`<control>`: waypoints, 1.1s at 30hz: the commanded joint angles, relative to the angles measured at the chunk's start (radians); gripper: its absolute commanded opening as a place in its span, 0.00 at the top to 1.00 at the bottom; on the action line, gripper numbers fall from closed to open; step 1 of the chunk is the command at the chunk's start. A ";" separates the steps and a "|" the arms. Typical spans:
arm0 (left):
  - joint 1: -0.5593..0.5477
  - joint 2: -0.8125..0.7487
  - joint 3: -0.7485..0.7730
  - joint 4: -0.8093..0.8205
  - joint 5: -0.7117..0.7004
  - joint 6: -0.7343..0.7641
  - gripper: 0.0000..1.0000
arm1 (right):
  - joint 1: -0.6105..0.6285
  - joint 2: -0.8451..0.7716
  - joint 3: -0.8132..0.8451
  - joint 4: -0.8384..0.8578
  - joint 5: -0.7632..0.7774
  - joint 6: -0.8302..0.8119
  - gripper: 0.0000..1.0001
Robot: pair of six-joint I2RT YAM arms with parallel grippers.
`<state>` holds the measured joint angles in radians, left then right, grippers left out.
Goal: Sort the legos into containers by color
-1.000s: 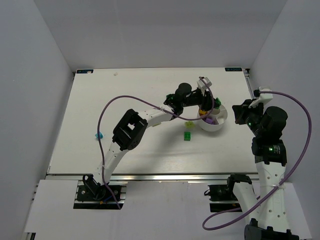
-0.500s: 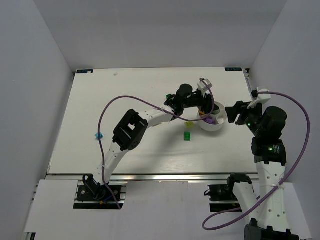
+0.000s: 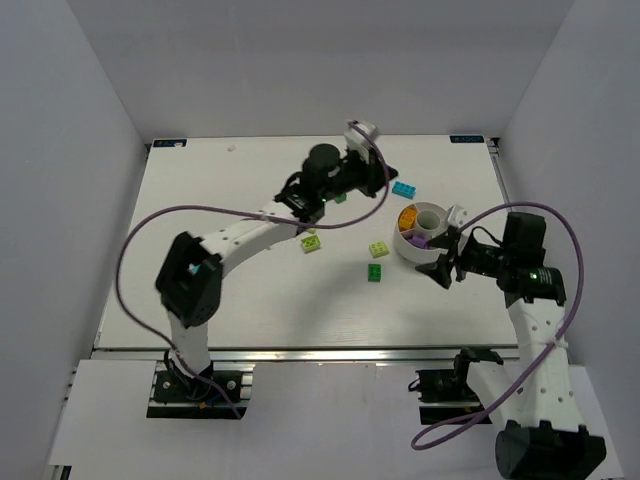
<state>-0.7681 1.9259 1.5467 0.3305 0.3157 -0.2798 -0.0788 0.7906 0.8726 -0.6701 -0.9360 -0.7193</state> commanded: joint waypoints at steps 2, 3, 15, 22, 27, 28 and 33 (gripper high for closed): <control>0.074 -0.217 -0.025 -0.432 -0.234 -0.004 0.91 | 0.046 0.145 -0.009 -0.227 -0.131 -0.433 0.25; 0.085 -0.232 -0.036 -0.499 -0.233 0.011 0.77 | 0.057 0.197 -0.011 -0.206 -0.100 -0.430 0.24; 0.131 -0.726 -0.598 -0.702 -0.444 0.188 0.19 | 0.439 0.479 0.028 0.070 0.384 -0.279 0.11; 0.122 -0.861 -0.674 -0.691 -0.553 0.246 0.12 | 0.530 0.637 0.075 0.109 0.476 -0.367 0.11; 0.122 -0.870 -0.668 -0.699 -0.564 0.252 0.11 | 0.562 0.746 0.117 0.139 0.543 -0.329 0.11; 0.122 -0.872 -0.668 -0.696 -0.557 0.251 0.11 | 0.574 0.762 0.132 0.142 0.555 -0.319 0.11; 0.122 -0.878 -0.669 -0.696 -0.555 0.255 0.10 | 0.593 0.847 0.177 0.139 0.591 -0.295 0.14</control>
<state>-0.6392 1.0657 0.8715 -0.3660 -0.2253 -0.0372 0.5011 1.6093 1.0016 -0.5453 -0.3798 -1.0321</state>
